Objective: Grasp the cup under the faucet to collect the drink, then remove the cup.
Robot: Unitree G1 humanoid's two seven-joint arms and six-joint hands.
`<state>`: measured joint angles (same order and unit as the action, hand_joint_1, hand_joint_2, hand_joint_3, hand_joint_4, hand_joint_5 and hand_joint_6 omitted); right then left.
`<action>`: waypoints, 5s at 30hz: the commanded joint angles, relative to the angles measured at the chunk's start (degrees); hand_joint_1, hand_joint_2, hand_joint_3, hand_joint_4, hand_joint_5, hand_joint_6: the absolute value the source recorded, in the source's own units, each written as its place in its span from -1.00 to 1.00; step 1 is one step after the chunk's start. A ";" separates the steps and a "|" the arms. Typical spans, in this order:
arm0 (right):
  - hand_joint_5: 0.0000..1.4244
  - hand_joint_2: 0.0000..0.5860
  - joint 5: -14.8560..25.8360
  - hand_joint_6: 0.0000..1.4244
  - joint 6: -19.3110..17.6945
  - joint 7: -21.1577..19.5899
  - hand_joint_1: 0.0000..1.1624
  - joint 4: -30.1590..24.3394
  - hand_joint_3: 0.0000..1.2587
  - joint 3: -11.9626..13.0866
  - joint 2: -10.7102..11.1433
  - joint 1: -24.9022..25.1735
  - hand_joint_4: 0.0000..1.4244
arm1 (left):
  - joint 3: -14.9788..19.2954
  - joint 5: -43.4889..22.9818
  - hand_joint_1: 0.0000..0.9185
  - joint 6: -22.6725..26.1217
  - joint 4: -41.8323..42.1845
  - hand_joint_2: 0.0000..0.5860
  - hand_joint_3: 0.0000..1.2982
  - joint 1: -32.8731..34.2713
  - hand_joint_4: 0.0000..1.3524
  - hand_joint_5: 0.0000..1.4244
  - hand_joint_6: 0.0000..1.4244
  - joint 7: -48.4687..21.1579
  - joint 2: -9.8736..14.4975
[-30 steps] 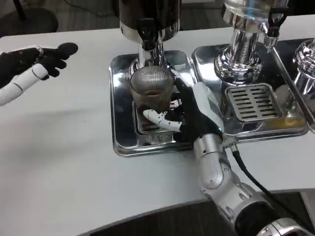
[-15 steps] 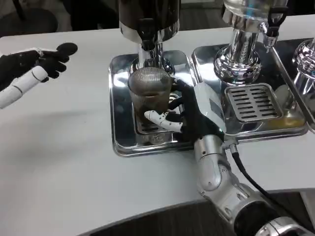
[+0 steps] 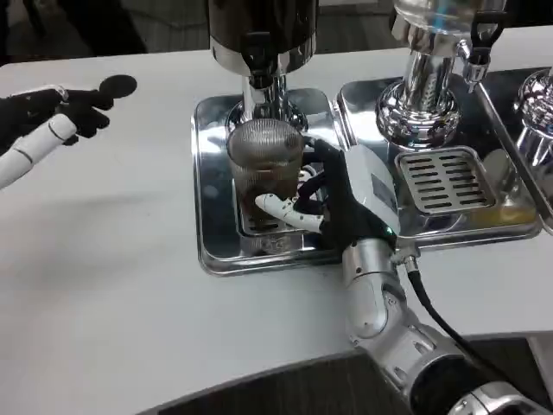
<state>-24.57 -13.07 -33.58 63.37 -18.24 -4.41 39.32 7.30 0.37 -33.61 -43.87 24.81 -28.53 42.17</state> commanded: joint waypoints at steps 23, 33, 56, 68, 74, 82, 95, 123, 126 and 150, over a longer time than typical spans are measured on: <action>0.02 -0.38 1.01 0.60 -4.71 -5.31 0.19 -1.81 -0.32 1.67 -2.16 -2.86 -0.31 | -0.77 0.58 -1.00 0.09 -2.30 -0.40 -0.46 1.22 -0.46 -0.50 -0.50 -0.76 0.11; 0.04 -0.38 0.56 0.62 -4.99 -5.34 0.19 -5.41 -0.30 2.82 -0.88 -4.53 -0.30 | -2.34 1.45 -1.00 -0.60 -3.95 -0.40 -0.47 2.06 -0.46 -0.50 -0.50 -0.47 -0.20; 0.07 -0.35 -0.03 0.62 -3.76 -5.04 0.17 -12.54 -0.27 4.62 0.97 -9.36 -0.26 | -5.84 3.58 -1.00 -2.75 -7.28 -0.39 -0.47 3.89 -0.46 -0.51 -0.50 -0.81 -2.42; 0.08 -0.34 -0.78 0.62 -2.21 -5.01 0.17 -18.47 -0.26 4.89 1.40 -12.72 -0.26 | -7.04 3.97 -1.00 -3.79 -6.62 -0.39 -0.48 4.00 -0.48 -0.51 -0.50 -0.83 -2.80; 0.08 -0.32 -1.00 0.62 -1.59 -4.84 0.17 -19.60 -0.25 4.81 1.27 -13.25 -0.26 | -7.75 4.16 -1.00 -4.83 -5.01 -0.39 -0.48 3.14 -0.49 -0.51 -0.50 -0.97 -3.16; 0.10 -0.31 -1.18 0.62 -1.16 -4.70 0.18 -20.54 -0.24 4.76 1.21 -13.80 -0.24 | -8.67 3.89 -1.00 -5.52 -3.83 -0.40 -0.50 2.45 -0.52 -0.53 -0.50 -1.01 -4.26; 0.10 -0.28 -1.32 0.62 -1.02 -4.79 0.18 -20.67 -0.23 4.67 1.04 -13.92 -0.23 | -9.80 4.63 -1.00 -6.21 -3.84 -0.40 -0.52 2.66 -0.55 -0.55 -0.50 -1.14 -5.12; 0.12 -0.27 -2.35 0.63 3.39 0.86 0.17 -34.91 -0.22 5.58 3.90 -22.93 -0.23 | -9.18 4.94 -1.00 -6.84 -3.49 -0.42 -0.54 1.81 -0.62 -0.59 -0.52 -0.75 -4.56; 0.12 -0.27 -2.25 0.63 3.36 1.03 0.17 -35.54 -0.22 5.66 3.90 -23.16 -0.23 | -9.43 5.26 -1.00 -7.07 -3.34 -0.42 -0.54 1.75 -0.62 -0.59 -0.52 -0.56 -4.47; 0.14 -0.24 -3.99 0.65 6.05 8.78 0.15 -56.33 -0.20 2.71 3.76 -35.52 -0.20 | -9.68 4.30 -1.00 -9.08 4.98 -0.42 -0.56 -5.77 -0.65 -0.61 -0.52 -0.95 -5.32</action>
<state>-28.37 -6.41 -25.34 11.06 -15.16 -0.41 4.90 -2.48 5.05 -42.04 -40.76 20.93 -29.03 37.07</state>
